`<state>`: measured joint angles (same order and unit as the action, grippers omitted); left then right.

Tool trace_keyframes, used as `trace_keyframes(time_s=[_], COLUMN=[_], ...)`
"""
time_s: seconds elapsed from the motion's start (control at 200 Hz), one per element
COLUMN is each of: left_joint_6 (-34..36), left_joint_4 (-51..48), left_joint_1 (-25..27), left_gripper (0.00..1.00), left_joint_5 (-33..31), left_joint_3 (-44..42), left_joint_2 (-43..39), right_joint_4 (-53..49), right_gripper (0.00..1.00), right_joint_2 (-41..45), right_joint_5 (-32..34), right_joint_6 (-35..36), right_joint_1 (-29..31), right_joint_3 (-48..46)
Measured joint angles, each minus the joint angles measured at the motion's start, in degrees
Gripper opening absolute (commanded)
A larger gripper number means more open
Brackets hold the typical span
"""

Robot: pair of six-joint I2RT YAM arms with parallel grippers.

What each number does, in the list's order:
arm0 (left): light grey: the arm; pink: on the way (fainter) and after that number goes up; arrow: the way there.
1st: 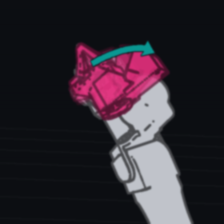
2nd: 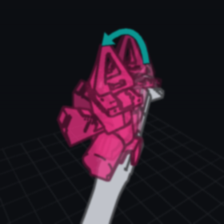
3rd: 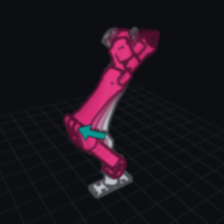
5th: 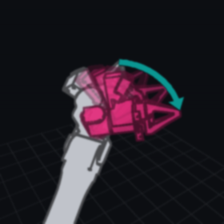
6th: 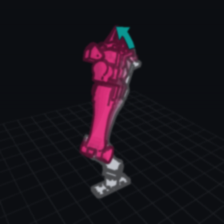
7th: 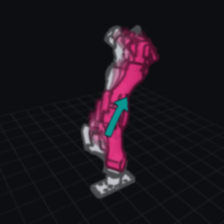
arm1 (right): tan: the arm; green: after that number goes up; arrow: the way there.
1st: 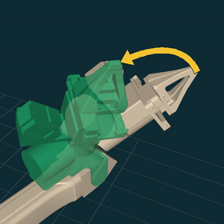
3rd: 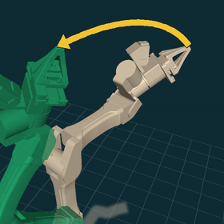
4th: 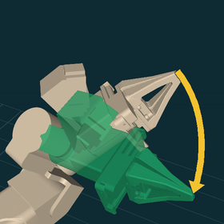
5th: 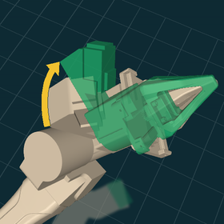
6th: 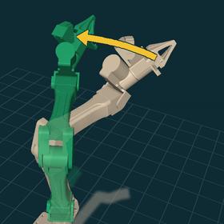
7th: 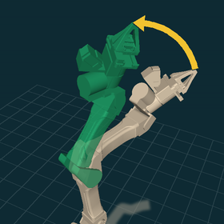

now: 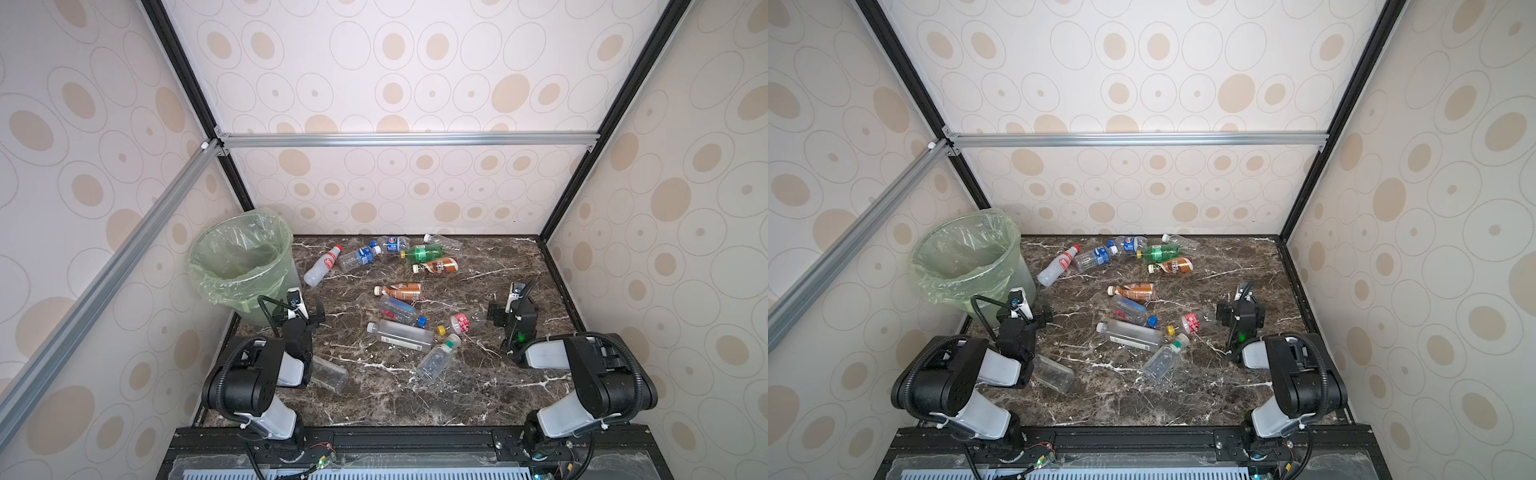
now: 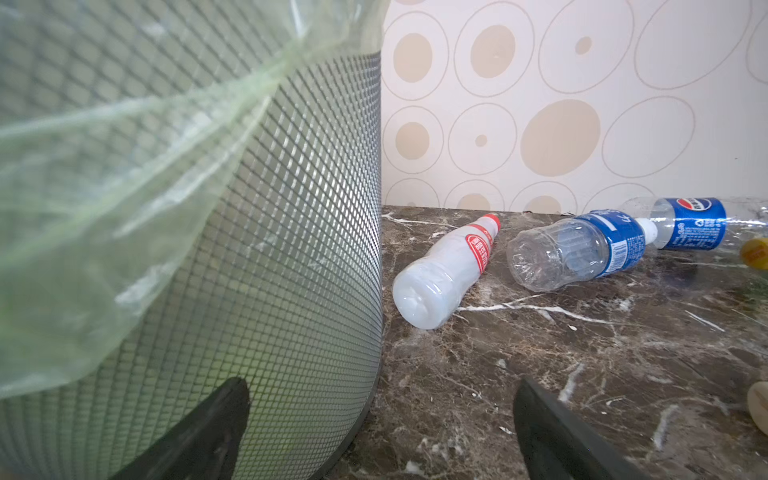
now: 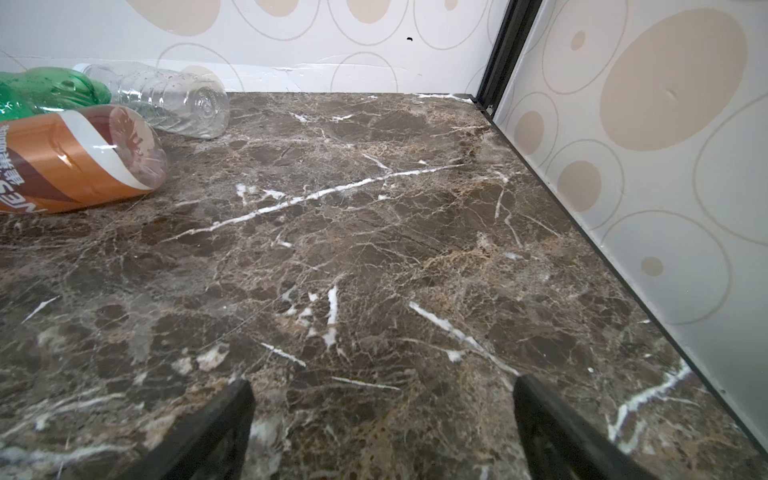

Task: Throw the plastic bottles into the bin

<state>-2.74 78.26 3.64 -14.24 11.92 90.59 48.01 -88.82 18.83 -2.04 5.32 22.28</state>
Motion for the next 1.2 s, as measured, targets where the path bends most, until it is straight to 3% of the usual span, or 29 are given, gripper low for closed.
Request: trace_keyframes(time_s=[0.725,0.88,1.08,1.2], left_joint_6=[0.0,1.8,4.4,3.4], left_joint_4=[-0.5,-11.7,-18.2,-21.1], left_joint_1=[0.0,1.8,8.0,9.3], left_gripper=[0.99,0.99,0.99,0.99], left_joint_5=[0.0,-0.6,-4.1,-4.2], left_joint_3=[0.0,4.2,8.5,8.5], left_joint_2=[-0.2,-5.9,-11.3,-13.6], right_joint_4=[0.0,-0.4,-0.9,-9.5], right_gripper=[1.0,1.0,1.0,1.0], right_joint_2=[0.1,1.5,3.0,9.4], right_joint_5=[0.3,0.4,0.9,3.4], right_joint_6=[-0.1,-0.2,0.0,-0.7], right_joint_1=[0.0,0.0,0.2,0.4], right_joint_3=[0.0,0.0,0.0,1.4])
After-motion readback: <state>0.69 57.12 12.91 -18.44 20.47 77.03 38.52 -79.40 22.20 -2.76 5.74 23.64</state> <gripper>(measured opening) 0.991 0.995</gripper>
